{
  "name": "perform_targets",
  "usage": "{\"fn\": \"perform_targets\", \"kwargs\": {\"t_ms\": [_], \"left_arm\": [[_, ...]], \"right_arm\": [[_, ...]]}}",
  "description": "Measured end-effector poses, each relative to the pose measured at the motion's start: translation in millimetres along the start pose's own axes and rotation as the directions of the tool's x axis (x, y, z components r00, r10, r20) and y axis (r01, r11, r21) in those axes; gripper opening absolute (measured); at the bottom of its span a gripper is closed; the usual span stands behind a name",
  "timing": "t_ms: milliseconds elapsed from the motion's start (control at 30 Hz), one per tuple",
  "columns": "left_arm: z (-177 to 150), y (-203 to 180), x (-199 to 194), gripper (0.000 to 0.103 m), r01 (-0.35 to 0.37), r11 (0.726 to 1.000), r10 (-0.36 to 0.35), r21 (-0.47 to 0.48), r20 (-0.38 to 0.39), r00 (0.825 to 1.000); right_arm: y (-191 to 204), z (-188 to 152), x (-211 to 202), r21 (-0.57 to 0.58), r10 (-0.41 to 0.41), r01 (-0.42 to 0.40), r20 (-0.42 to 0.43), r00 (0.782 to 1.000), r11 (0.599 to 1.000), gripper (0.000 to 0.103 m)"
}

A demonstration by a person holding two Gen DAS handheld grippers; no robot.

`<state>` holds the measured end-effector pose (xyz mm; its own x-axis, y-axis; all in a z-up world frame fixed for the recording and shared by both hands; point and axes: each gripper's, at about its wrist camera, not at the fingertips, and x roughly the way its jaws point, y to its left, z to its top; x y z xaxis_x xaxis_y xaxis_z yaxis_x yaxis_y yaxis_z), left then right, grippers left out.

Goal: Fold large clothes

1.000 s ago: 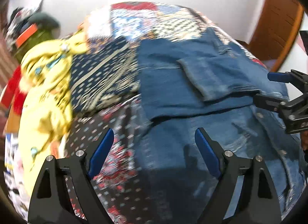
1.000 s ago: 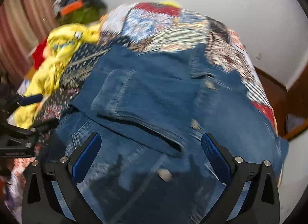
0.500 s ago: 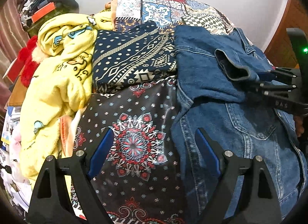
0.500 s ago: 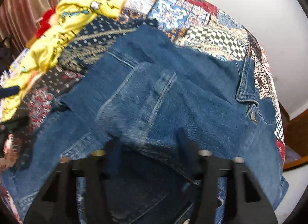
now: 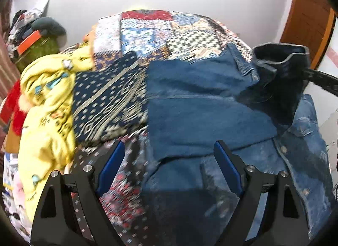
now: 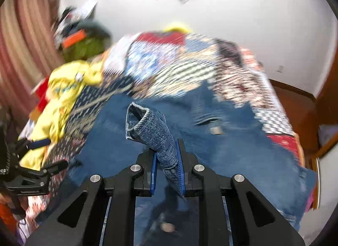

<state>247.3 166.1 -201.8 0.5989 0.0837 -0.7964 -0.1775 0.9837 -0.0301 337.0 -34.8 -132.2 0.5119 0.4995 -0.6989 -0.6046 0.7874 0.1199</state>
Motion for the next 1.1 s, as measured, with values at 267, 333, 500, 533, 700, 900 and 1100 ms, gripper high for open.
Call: {"fn": "perform_targets", "kwargs": {"t_ms": [267, 333, 500, 533, 700, 900, 1100], "left_arm": [[14.1, -44.5, 44.9, 0.086, 0.001, 0.998, 0.003, 0.064, -0.072, 0.997], [8.1, -50.4, 59.5, 0.086, -0.002, 0.997, 0.01, 0.071, -0.113, 0.994], [-9.0, -53.4, 79.4, 0.09, 0.003, 0.998, 0.007, 0.059, -0.171, 0.985], [-11.0, -52.0, 78.9, 0.092, 0.003, 0.999, 0.005, 0.048, -0.172, 0.985], [-18.5, -53.1, 73.4, 0.093, -0.016, 0.998, 0.027, 0.06, -0.186, 0.982], [-25.9, -68.6, 56.4, 0.093, -0.057, 0.988, 0.081, 0.145, -0.165, 0.983], [-22.5, -80.2, 29.1, 0.093, -0.014, 0.993, 0.028, 0.118, -0.122, 0.992]], "right_arm": [[-82.2, -27.4, -31.3, 0.251, -0.07, 0.056, 0.047, 0.996, 0.966, 0.014], [-103.0, -41.3, -24.2, 0.313, -0.066, 0.061, 0.007, 0.998, 0.948, 0.014], [-125.0, -74.5, -5.1, 0.377, -0.051, 0.078, -0.083, 0.995, 0.923, 0.014], [-127.1, -80.8, -1.1, 0.387, -0.041, 0.077, -0.099, 0.994, 0.919, 0.014], [-139.4, -97.9, -5.6, 0.398, -0.067, 0.111, -0.122, 0.99, 0.911, 0.018], [-160.1, -108.9, -32.1, 0.416, -0.137, 0.178, -0.127, 0.982, 0.892, 0.019], [-192.5, -125.2, -84.5, 0.481, -0.205, 0.217, -0.078, 0.976, 0.849, 0.043]]}}
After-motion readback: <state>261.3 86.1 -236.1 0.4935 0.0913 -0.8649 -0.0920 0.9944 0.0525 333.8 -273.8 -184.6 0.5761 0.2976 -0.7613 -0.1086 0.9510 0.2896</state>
